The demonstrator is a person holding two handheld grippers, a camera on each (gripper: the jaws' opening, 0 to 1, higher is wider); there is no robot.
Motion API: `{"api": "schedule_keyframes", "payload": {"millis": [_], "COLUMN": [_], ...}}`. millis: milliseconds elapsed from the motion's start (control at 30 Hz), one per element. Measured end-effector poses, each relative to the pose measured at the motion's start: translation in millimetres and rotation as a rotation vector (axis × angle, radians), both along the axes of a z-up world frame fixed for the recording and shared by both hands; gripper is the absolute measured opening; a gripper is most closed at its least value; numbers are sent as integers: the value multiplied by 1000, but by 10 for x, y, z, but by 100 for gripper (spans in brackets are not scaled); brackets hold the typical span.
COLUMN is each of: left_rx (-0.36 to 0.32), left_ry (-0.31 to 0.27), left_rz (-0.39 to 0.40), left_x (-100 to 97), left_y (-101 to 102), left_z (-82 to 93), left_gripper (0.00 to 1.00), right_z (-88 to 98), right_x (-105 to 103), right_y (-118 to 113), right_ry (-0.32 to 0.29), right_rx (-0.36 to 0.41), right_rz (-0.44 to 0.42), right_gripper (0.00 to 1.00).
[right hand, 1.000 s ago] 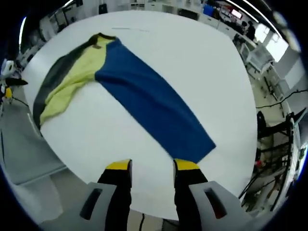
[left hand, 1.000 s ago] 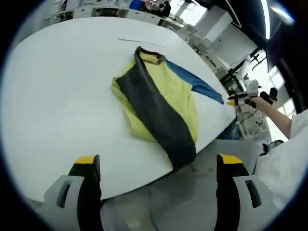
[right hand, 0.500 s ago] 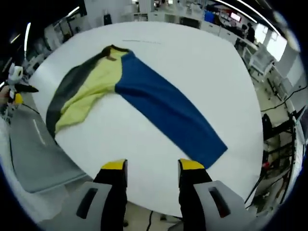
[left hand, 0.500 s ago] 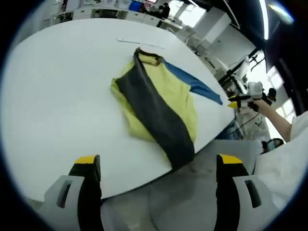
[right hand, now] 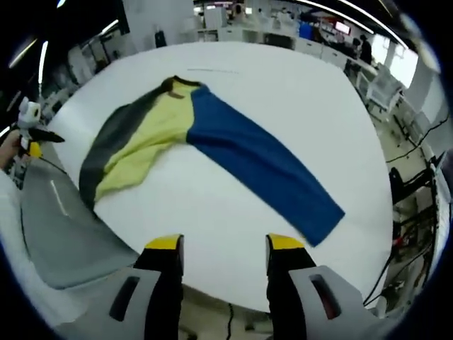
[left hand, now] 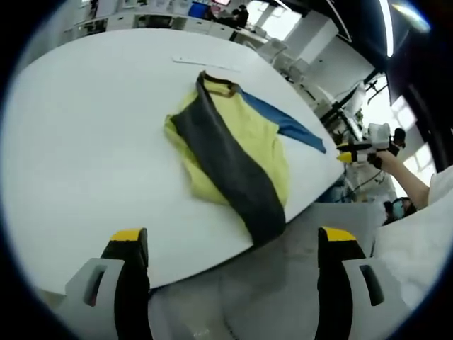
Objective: Fold the garment on the visible template until the final outline fits inside the template.
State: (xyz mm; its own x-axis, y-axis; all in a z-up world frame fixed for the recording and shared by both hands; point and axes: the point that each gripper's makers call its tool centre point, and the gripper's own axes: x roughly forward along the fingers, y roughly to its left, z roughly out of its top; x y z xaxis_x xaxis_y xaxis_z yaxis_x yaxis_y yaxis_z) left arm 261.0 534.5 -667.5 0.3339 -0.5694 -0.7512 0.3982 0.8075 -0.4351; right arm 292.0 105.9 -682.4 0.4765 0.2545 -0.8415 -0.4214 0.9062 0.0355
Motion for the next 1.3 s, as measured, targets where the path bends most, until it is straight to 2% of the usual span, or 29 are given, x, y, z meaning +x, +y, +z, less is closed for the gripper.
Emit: {"api": "schedule_keyframes", "payload": {"millis": [167,533,1300], "left_rx": [-2,0,5], "left_ry": [-2,-5,-13], "left_rz": [-5,2,-19], "left_x": [-38,-161,-393], "left_y": [-3,58,70], "left_z": [-1,-3,41], "left_gripper": [96,95,95], "right_z": [-23,52,181], "right_x": [-81,-253,-646], "right_y": [65,307,596], "right_ry": [12,3,-32], "right_rx": [-2,49,146], "right_rz": [25,71,69], "right_gripper": [51,59,66]}}
